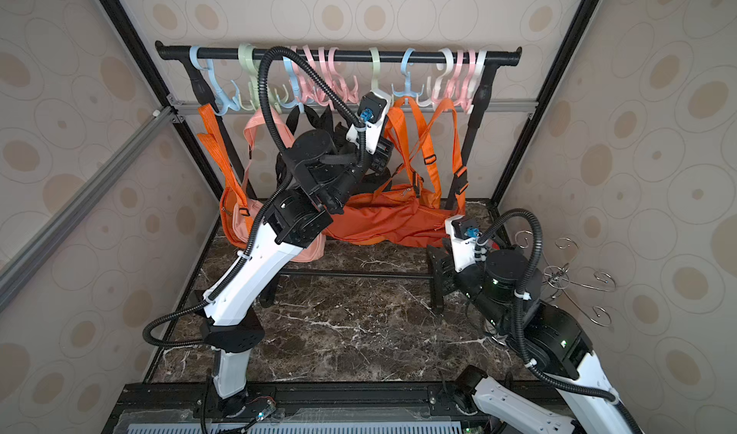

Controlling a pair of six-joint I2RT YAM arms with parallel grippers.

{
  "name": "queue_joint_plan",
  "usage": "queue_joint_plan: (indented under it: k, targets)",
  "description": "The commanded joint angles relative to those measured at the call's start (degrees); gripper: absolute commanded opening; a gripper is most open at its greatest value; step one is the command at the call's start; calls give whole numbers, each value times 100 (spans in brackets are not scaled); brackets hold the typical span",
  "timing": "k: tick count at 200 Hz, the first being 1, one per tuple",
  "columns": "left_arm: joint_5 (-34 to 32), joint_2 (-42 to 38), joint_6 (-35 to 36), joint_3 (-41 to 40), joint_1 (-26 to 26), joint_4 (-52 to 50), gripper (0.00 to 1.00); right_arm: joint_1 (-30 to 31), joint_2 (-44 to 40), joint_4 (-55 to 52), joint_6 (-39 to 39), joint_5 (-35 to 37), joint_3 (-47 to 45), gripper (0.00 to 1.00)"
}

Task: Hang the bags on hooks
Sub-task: Hang the bag on the hook.

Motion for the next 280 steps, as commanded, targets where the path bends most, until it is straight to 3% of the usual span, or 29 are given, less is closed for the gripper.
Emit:
queue_joint_plan:
  k: [1, 43, 120, 222, 280]
  targets:
    - [-81, -296, 37, -236, 122, 432, 0, -13, -106, 156, -4, -55, -102, 36]
    - [-67, 6, 48, 366, 225, 548, 0, -13, -163, 173, 24, -21, -218, 34]
    - [49, 149, -44, 421, 832, 1018, 0, -8, -244, 203, 241, -150, -383, 30]
    - [712, 418, -128, 445, 1054, 473, 0, -8, -155, 444, 292, -335, -548, 26]
    - [711, 428, -140, 240, 1048, -28, 0, -11, -220, 560, 291, -403, -673, 25]
